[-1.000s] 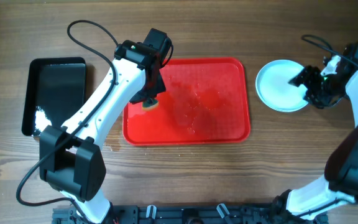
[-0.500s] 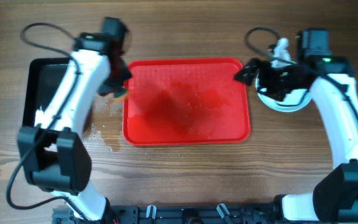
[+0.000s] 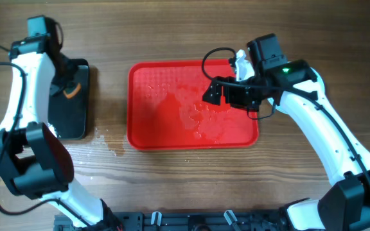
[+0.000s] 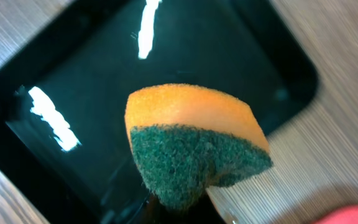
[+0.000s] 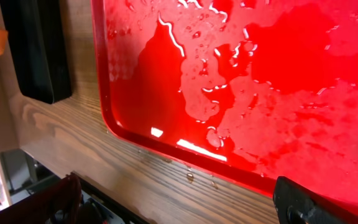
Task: Clean dirty plates on tray and stack at the side
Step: 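Move the left gripper with sponge to the black tray, right gripper back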
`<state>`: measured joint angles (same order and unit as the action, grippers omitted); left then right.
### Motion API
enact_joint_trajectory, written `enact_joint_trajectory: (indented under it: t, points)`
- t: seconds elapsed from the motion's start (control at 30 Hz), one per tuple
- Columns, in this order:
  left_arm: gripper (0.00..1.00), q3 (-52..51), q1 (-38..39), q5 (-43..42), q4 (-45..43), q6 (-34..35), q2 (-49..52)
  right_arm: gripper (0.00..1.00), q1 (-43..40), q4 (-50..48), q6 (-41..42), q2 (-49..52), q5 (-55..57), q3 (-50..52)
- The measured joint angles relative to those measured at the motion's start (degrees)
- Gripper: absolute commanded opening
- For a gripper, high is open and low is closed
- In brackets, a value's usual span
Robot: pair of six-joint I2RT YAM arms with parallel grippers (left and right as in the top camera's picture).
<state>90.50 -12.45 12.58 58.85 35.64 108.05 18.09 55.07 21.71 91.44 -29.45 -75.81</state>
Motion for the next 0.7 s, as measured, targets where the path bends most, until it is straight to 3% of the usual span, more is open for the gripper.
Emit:
enact_joint_trajectory:
  t: [0.17,0.23,0.27,0.3,0.33,0.37,0.4,0.53,0.63,0.7]
  points:
    - [0.11,0.0,-5.14,-0.02,-2.16,-0.2,5.49,1.0,0.9,-0.26,1.51,0.0,1.49,0.0]
    - [0.18,0.0,-6.4,-0.5,-2.62,-0.44,7.58,1.0,0.9,-0.52,2.1,0.0,1.68,0.0]
    - [0.26,-0.02,-6.99,-0.96,-2.8,-0.52,8.59,1.0,0.9,-0.66,2.34,0.0,1.7,0.0]
    - [0.44,-0.02,-7.28,-1.4,-2.95,-0.48,9.14,1.0,0.9,-1.05,2.71,0.0,1.81,0.0]
    - [0.55,-0.02,-7.96,-2.43,-3.28,-0.72,10.32,1.0,0.9,-1.16,2.78,0.0,1.9,0.0]
    - [0.76,-0.02,-8.31,-3.21,-3.43,-0.98,10.91,1.0,0.9,-1.31,2.93,0.0,1.92,0.0]
    - [0.88,-0.02,-8.48,-3.74,-3.63,-0.76,11.17,1.0,0.9,-1.4,2.99,0.0,2.08,0.0]
    - [0.89,-0.07,-8.68,-5.77,-4.24,-1.64,11.45,1.0,0.9,-1.51,3.3,0.0,2.12,0.0]
    - [0.56,-0.07,-8.68,-8.09,-4.72,-3.52,11.45,0.99,0.9,-1.51,3.61,0.0,2.14,0.0]
    - [0.43,-0.07,-8.68,-8.96,-4.74,-3.96,11.45,1.0,0.9,-1.51,3.61,0.0,2.14,0.0]
